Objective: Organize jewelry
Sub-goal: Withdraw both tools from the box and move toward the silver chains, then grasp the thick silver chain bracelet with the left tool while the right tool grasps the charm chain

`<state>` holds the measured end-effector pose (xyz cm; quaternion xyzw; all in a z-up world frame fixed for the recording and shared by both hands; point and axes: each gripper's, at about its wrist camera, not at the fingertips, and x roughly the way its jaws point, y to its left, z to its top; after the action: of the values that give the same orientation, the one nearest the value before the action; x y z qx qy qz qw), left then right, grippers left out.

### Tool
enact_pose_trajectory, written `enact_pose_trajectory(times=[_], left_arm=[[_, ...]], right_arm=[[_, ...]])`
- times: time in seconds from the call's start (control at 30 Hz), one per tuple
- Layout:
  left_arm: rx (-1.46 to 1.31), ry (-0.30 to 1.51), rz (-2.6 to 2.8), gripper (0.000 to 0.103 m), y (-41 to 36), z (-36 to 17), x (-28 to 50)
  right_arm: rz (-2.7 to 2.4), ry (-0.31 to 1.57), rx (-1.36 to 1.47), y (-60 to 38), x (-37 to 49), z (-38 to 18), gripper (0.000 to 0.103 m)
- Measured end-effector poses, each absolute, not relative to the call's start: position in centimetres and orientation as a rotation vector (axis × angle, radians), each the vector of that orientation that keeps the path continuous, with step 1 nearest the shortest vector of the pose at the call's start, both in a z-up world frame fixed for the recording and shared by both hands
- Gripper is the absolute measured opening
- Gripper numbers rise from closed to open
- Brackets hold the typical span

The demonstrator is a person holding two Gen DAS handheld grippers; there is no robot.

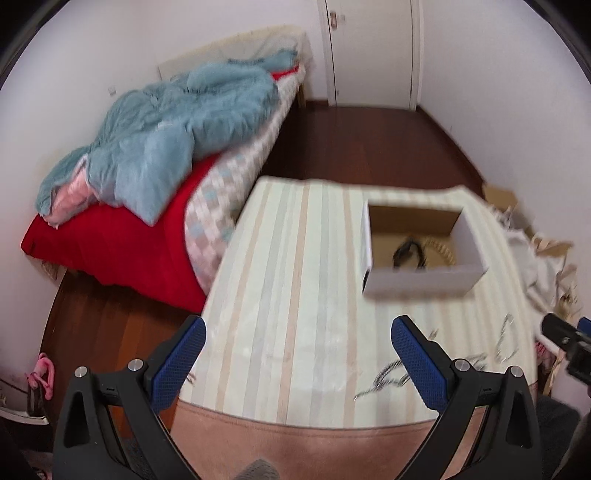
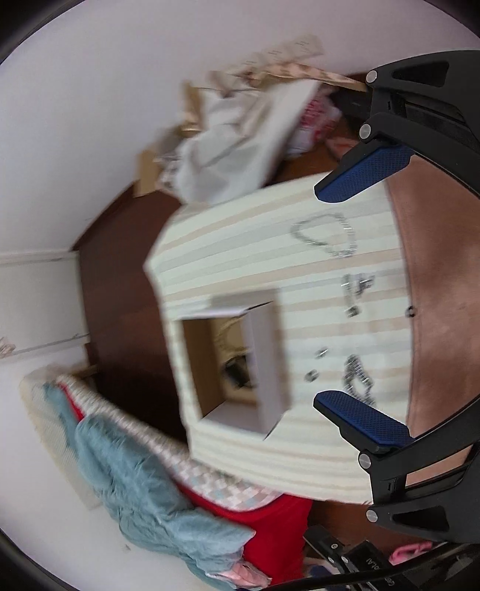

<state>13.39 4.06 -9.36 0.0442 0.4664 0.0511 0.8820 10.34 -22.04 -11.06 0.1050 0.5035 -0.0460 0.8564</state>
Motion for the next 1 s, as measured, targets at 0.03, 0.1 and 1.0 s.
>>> enact_pose_trajectory(times=[0.03,0.1,1.0], left_arm=[[0.105,0.996,0.110,0.102,4.0,-10.7,13.5],[0.125,1.033,0.108,0.102,3.8,-12.8,13.5],[0.282,1.287,-0.372,0.058,-5.6,-24.5,16.0]], right_arm=[[-0.100,1.079,0.247,-22.7,10.2,-12.3,0.095],[-0.120,1.130,0.291,-24.0,9.8,-15.1,0.078],[-0.214,1.269,0.400,-29.5,10.2,-24.6,0.073]])
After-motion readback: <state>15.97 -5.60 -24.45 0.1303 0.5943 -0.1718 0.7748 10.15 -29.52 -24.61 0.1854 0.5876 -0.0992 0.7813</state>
